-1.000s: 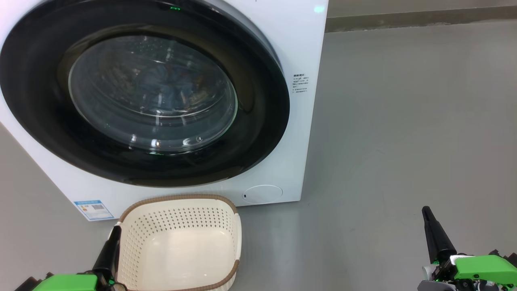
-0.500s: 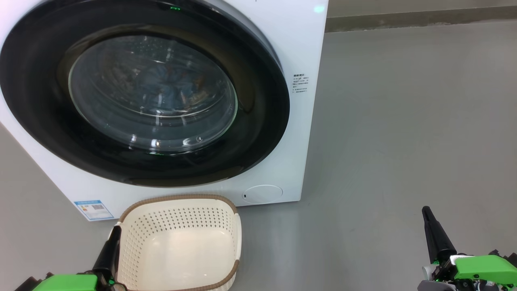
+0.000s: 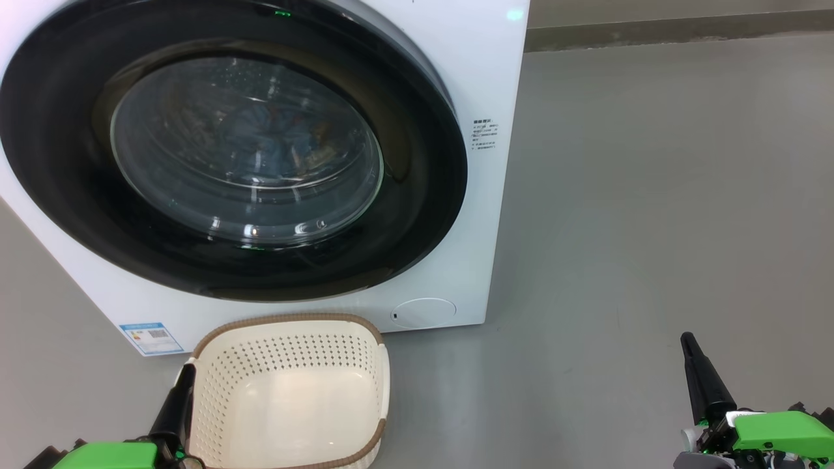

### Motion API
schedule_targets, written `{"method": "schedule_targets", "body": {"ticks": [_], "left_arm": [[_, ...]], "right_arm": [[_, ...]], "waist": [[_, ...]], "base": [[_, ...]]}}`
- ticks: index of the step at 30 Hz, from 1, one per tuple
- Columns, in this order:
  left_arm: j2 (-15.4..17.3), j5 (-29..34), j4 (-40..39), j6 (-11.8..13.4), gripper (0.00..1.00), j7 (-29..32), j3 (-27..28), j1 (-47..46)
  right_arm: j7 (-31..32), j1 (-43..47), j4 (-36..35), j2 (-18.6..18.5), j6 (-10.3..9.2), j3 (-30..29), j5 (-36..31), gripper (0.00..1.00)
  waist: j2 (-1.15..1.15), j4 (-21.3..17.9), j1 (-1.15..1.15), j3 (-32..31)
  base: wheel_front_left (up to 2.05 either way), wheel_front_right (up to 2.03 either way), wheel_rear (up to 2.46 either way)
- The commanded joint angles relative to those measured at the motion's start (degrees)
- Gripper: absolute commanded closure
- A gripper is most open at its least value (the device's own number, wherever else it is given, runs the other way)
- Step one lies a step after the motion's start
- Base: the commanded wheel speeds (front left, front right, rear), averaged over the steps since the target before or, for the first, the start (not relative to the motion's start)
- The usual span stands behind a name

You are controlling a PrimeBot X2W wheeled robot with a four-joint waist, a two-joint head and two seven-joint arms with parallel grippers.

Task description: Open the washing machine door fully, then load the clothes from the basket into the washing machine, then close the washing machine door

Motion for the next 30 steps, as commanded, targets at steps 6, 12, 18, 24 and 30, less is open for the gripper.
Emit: {"method": "schedule_targets", "body": {"ticks": [6, 12, 18, 24, 30], "left_arm": [[0.76, -0.47, -1.22, -0.15, 1.0, 0.37, 1.97, -2.55], [0.76, -0.47, -1.22, -0.15, 1.0, 0.37, 1.97, -2.55], [0.76, -0.47, -1.22, -0.15, 1.0, 0.37, 1.97, -2.55], [0.76, -0.47, -1.22, -0.15, 1.0, 0.37, 1.97, -2.55], [0.76, -0.47, -1.22, -0.15, 1.0, 0.37, 1.97, -2.55]], "right_arm": [[0.46, -2.36, -1.75, -0.19, 0.1, 1.27, 0.19, 1.0], [0.46, -2.36, -1.75, -0.19, 0.1, 1.27, 0.2, 1.0], [0.46, -2.36, -1.75, -0.19, 0.1, 1.27, 0.2, 1.0], [0.46, -2.36, -1.75, -0.19, 0.1, 1.27, 0.2, 1.0], [0.46, -2.36, -1.75, -0.19, 0.1, 1.27, 0.2, 1.0]], "waist": [[0.0, 0.0, 0.0, 0.0], [0.0, 0.0, 0.0, 0.0], [0.0, 0.0, 0.0, 0.0], [0.0, 0.0, 0.0, 0.0], [0.0, 0.0, 0.0, 0.0]], "base": [[0.0, 0.0, 0.0], [0.0, 0.0, 0.0], [0.0, 0.0, 0.0], [0.0, 0.0, 0.0], [0.0, 0.0, 0.0]]}}
